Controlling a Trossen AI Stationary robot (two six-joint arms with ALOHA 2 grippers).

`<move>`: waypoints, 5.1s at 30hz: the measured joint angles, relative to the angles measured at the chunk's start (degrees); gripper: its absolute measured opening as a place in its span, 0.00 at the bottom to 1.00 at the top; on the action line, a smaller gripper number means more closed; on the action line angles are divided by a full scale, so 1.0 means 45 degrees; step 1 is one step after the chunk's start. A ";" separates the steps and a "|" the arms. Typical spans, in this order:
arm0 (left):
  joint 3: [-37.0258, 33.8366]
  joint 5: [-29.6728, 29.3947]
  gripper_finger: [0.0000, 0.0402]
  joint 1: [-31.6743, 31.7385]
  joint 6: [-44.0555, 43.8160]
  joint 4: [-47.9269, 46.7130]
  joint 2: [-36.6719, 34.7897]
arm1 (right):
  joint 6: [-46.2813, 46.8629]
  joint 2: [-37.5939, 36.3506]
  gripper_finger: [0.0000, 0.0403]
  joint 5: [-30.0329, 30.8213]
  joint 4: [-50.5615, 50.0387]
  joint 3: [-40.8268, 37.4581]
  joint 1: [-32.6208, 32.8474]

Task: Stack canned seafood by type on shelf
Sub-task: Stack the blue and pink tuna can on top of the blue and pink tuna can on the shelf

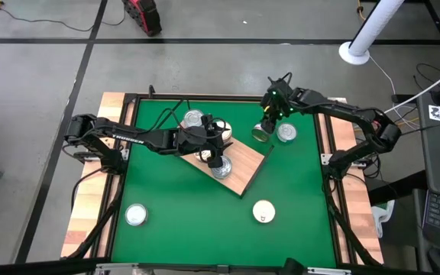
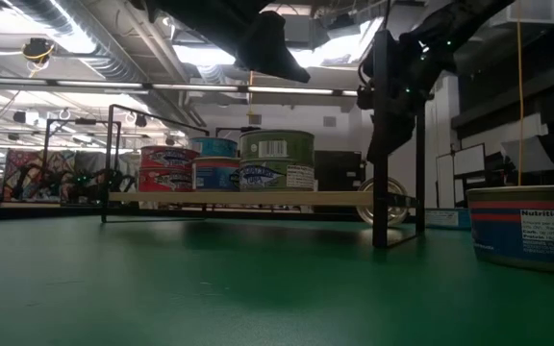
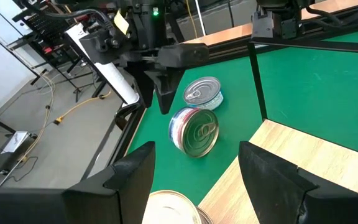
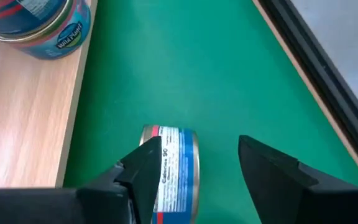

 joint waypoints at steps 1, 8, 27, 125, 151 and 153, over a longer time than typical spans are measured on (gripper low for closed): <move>0.0000 0.0000 0.57 0.0000 0.0000 0.0000 0.0000 | -0.0002 0.0000 0.52 0.0112 0.0054 0.0000 0.0076; 0.0000 0.0000 0.57 0.0000 0.0000 -0.0010 0.0000 | 0.0125 0.0000 0.52 0.0027 -0.0404 0.0000 0.0302; 0.0000 -0.0004 0.57 -0.0001 -0.0617 -0.0325 0.0000 | -0.0255 0.0053 0.52 -0.0778 -0.1383 -0.0350 0.0277; 0.0000 0.0000 0.57 -0.0005 -0.0665 -0.0364 0.0000 | -0.1485 0.1044 0.52 0.3250 -0.5406 -0.0588 0.0263; 0.0000 0.0000 0.57 -0.0001 -0.0529 -0.0364 0.0000 | -0.0548 0.0991 0.52 0.2709 -0.3545 -0.2652 0.0282; 0.0000 0.0000 0.57 -0.0005 -0.0529 -0.0364 0.0000 | -0.0564 0.1001 0.52 0.3004 -0.3483 -0.2657 0.0292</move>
